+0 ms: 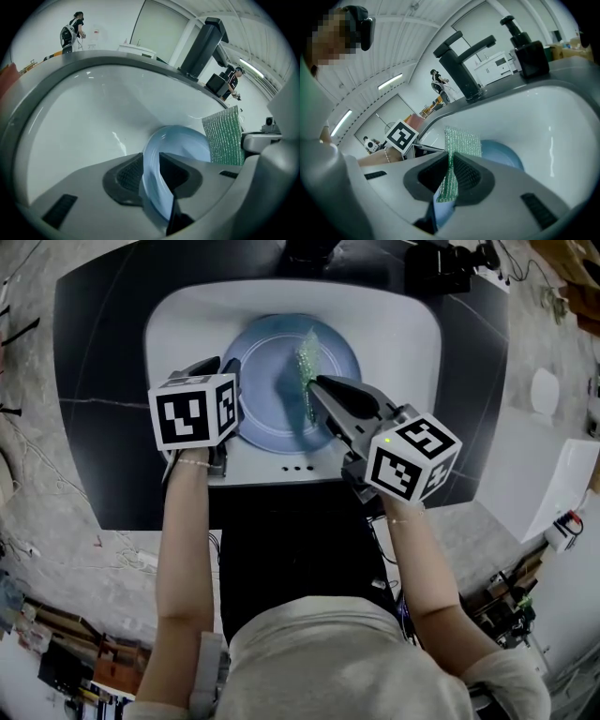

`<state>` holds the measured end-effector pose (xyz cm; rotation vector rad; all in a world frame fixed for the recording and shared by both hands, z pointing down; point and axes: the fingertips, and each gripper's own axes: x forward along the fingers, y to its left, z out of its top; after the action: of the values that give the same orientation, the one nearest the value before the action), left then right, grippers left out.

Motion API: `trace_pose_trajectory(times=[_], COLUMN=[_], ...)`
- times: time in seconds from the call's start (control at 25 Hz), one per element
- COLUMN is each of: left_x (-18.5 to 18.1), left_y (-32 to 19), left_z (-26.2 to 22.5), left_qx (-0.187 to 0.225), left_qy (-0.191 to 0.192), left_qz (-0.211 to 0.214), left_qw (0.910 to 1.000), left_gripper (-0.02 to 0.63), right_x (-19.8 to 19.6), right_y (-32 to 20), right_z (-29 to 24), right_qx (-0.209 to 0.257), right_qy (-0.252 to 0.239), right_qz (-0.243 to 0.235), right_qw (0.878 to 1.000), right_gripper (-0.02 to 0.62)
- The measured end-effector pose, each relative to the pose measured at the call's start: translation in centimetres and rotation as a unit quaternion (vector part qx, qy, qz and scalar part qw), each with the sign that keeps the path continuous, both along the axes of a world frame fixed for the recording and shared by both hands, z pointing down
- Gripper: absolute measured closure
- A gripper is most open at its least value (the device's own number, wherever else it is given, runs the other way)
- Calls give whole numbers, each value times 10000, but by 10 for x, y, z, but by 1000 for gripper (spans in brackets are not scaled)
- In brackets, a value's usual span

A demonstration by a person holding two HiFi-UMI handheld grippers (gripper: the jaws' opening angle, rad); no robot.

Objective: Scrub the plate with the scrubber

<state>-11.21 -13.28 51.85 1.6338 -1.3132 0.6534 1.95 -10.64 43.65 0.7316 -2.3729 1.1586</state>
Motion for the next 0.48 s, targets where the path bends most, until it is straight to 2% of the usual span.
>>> trace_pose_trajectory(times=[0.48], left_x=[-1], left_y=[5], left_z=[9], left_qx=[-168], left_qy=[-11], left_qz=[50], left_qw=[9998], left_gripper=[491], right_x=[3], right_y=[-1], right_z=[7], right_qx=[23], right_qy=[28], right_qz=[-41], right_qw=[10000], right_gripper=[546])
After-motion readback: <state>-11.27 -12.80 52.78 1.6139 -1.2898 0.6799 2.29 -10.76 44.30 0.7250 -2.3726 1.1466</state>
